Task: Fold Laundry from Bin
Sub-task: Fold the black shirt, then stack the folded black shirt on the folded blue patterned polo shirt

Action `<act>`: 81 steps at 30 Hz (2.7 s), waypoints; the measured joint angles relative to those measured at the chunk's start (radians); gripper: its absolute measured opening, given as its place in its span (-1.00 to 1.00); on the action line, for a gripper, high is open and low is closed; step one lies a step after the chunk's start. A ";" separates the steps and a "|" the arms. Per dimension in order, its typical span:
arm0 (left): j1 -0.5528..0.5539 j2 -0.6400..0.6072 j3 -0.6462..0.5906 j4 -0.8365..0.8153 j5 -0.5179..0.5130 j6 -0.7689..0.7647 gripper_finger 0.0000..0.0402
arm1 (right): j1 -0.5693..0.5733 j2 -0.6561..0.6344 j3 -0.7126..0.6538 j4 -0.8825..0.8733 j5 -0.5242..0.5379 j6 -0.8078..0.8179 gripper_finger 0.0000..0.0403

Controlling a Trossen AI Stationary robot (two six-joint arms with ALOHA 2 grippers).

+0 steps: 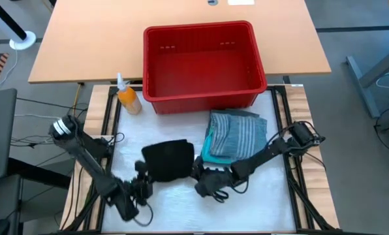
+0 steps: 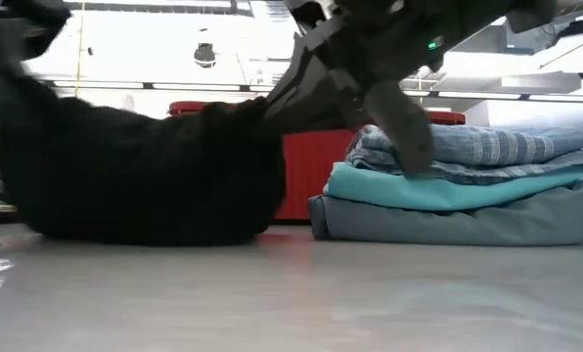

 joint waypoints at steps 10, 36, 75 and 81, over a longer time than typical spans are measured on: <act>-0.090 0.112 0.064 0.061 0.090 -0.088 -1.00 | 0.039 0.000 0.000 -0.117 -0.036 0.354 -0.86; -0.082 0.128 0.064 0.082 0.285 -0.223 -0.95 | 0.015 -0.123 0.129 -0.129 -0.392 1.053 0.07; -0.051 -0.205 -0.037 0.179 0.069 -0.422 -0.16 | -0.053 0.386 0.419 0.036 -0.305 1.002 -0.90; -0.076 -0.207 -0.195 0.495 0.139 -0.441 -0.16 | -0.049 0.379 0.455 0.126 -0.315 1.005 -0.90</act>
